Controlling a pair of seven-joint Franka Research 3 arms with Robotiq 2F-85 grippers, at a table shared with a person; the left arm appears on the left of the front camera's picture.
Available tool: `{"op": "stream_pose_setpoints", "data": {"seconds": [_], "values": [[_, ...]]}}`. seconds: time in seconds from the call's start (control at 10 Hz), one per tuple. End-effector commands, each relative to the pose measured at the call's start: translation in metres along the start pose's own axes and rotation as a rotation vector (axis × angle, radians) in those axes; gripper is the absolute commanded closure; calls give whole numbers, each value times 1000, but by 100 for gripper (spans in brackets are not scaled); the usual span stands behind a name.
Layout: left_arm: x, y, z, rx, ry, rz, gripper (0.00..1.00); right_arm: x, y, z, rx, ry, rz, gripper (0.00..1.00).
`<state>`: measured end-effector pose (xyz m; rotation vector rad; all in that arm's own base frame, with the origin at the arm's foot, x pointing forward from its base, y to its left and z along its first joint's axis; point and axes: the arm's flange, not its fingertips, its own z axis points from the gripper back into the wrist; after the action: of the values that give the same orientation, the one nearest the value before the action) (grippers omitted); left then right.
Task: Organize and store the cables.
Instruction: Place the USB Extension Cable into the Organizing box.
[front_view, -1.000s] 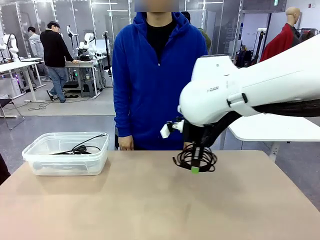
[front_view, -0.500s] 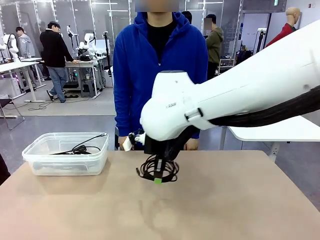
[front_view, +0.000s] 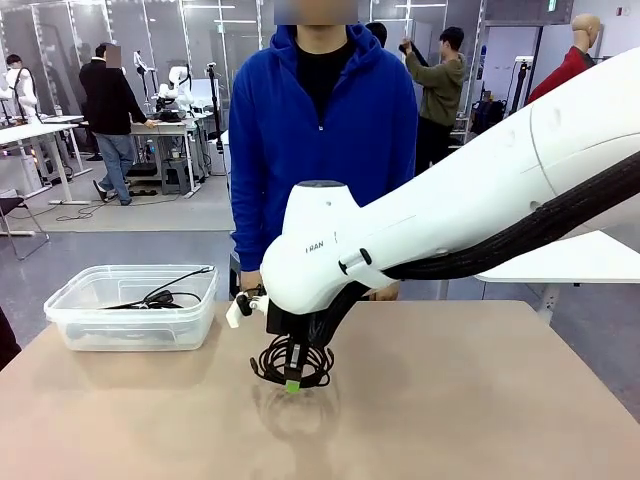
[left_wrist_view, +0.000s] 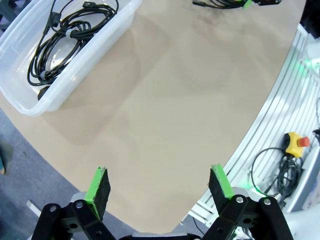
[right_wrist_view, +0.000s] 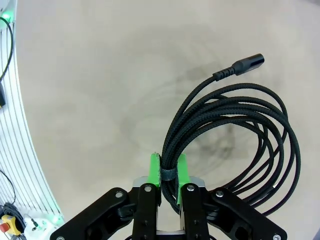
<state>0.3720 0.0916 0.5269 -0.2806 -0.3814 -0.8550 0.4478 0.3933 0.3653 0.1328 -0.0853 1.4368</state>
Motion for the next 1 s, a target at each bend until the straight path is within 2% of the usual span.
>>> {"op": "stream_pose_setpoints", "data": {"seconds": [0.0,0.7,0.9], "values": [[-2,-1,0,-5,-5,-19,0,-3,-3,-13,-2,18,-5,100],[-2,-1,0,-5,-5,-19,0,-10,-1,-41,65,85,-16,100],[-2,-1,0,-5,-5,-19,0,-12,-1,-42,70,84,-14,66]]}}
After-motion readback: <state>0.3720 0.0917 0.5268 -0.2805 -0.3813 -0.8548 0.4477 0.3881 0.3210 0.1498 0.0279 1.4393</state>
